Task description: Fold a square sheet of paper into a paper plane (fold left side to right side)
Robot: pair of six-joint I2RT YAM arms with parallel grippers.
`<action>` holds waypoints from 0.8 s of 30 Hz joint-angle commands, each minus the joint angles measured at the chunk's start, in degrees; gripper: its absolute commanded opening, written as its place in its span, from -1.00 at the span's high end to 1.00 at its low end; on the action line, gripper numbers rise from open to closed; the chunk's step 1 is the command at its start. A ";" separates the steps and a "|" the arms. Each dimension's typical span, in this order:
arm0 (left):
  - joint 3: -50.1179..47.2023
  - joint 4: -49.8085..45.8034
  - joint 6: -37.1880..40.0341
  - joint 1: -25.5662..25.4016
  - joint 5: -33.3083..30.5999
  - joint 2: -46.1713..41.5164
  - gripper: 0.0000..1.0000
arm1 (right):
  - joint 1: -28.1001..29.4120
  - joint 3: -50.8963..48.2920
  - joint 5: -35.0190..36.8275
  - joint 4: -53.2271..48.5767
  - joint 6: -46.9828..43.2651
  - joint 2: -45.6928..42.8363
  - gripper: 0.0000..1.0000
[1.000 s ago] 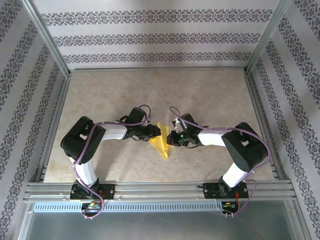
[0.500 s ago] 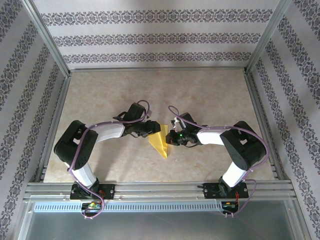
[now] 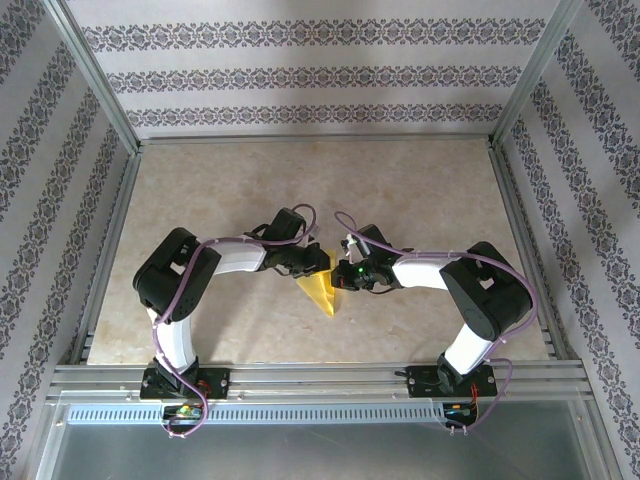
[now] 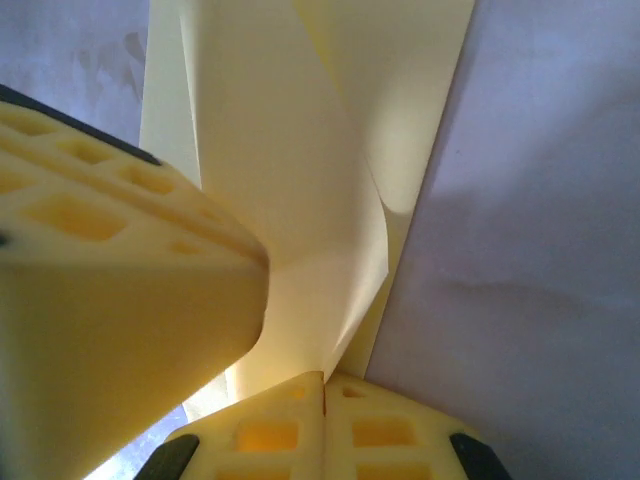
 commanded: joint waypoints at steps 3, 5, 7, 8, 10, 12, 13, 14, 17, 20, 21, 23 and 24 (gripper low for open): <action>1.30 -3.75 2.29 -0.44 -3.03 0.47 0.74 | 0.90 -0.17 4.96 -6.26 -1.79 2.29 1.00; 1.23 -4.28 2.60 -0.43 -3.52 0.64 0.75 | 0.96 -0.09 5.05 -6.46 -1.86 2.43 1.00; 1.08 -4.61 2.73 -0.43 -3.89 0.91 0.75 | 0.96 0.09 5.05 -6.68 -1.87 2.56 1.00; 1.03 -4.54 2.69 -0.49 -3.98 1.01 0.75 | 0.93 0.22 4.97 -6.70 -1.96 2.65 1.00; 0.76 -4.56 2.65 -0.49 -4.22 1.21 0.74 | 0.95 0.43 4.99 -6.85 -1.97 2.69 1.00; 0.44 -4.37 2.56 -0.44 -4.55 1.35 0.74 | 0.96 0.53 4.96 -7.00 -2.04 2.66 1.00; 0.15 -4.22 2.55 -0.34 -4.75 1.42 0.74 | 0.92 0.61 4.99 -7.02 -2.05 2.66 1.00; -0.04 -4.13 2.58 -0.35 -4.84 1.44 0.74 | 0.96 0.62 4.98 -7.03 -2.08 2.69 1.00; -0.65 -3.97 2.48 -0.25 -5.08 1.64 0.75 | 0.92 0.84 4.79 -7.07 -2.14 2.74 1.00; -1.49 -3.60 2.21 -0.25 -5.30 1.64 0.76 | 0.90 1.13 4.46 -6.95 -2.14 2.57 1.00; -1.68 -3.35 2.11 -0.25 -5.30 1.70 0.76 | 0.91 1.28 4.33 -6.85 -2.06 2.48 0.98; -2.07 -3.16 1.82 -0.17 -5.46 1.71 0.76 | 0.95 1.66 4.05 -6.76 -1.88 2.15 0.96; -2.33 -2.99 1.68 -0.16 -5.55 1.70 0.77 | 0.89 1.91 3.79 -6.78 -1.79 1.97 0.95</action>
